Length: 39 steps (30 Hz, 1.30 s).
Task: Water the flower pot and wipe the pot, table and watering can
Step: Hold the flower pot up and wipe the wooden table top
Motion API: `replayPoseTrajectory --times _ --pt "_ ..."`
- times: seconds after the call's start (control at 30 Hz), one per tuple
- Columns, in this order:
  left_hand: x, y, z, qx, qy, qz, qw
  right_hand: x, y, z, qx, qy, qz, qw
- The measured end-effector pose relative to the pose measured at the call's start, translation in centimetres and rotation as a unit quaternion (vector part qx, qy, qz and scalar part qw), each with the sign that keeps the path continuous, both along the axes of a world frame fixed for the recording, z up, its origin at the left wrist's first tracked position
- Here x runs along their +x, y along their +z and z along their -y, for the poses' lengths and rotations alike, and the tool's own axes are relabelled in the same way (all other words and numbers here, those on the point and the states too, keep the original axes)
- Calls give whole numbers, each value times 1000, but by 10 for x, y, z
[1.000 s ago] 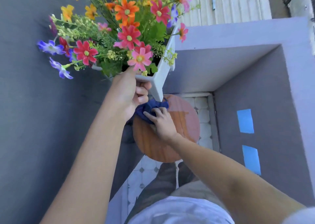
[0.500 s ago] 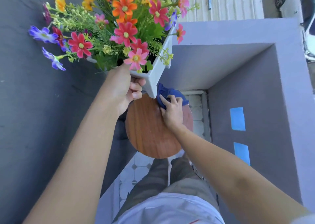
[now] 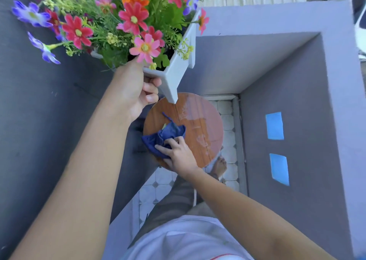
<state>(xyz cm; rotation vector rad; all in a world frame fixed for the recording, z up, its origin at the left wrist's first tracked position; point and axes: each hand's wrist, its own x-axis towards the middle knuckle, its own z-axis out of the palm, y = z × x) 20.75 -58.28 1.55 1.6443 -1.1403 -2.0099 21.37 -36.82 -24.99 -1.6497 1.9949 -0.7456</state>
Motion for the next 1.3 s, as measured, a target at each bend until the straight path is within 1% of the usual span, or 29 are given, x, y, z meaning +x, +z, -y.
replayPoseTrajectory --times 0.1,0.23,0.3,0.43,0.6,0.73,0.83,0.97,1.07,1.13,1.23,1.3 --pt "1 -1 -1 -3 -6 -6 1000 -54 4 -35 14 -97 -15 995" --pt "-1 -3 -3 -13 -6 -2 1000 -125 5 -64 68 -260 -22 963" --pt "-1 -5 -4 -8 -3 -3 1000 -142 7 -64 85 -290 -15 953" --pt "-3 -6 -7 -1 -7 -3 1000 -139 14 -37 90 -281 -5 956" --pt "-5 -4 -9 -4 -23 -6 1000 -99 20 27 79 -278 0 957" --pt "-5 -3 -6 -9 -30 -11 999 -41 27 62 65 -191 4 979" --pt "-2 -5 -5 -11 -28 -15 999 8 25 64 54 -123 28 991" --pt "-3 -5 -7 -13 -31 -21 999 40 9 27 54 -67 64 994" --pt "-2 -4 -9 -21 -22 -9 999 33 5 -26 21 -38 75 996" --pt "-3 -3 -11 -21 -19 -9 1000 16 5 -64 17 -31 72 997" --pt "-4 0 -12 -21 -19 -13 1000 -21 2 -109 37 -57 51 996" --pt "-5 2 -12 -24 -23 -18 999 -47 3 -123 73 -124 43 989"
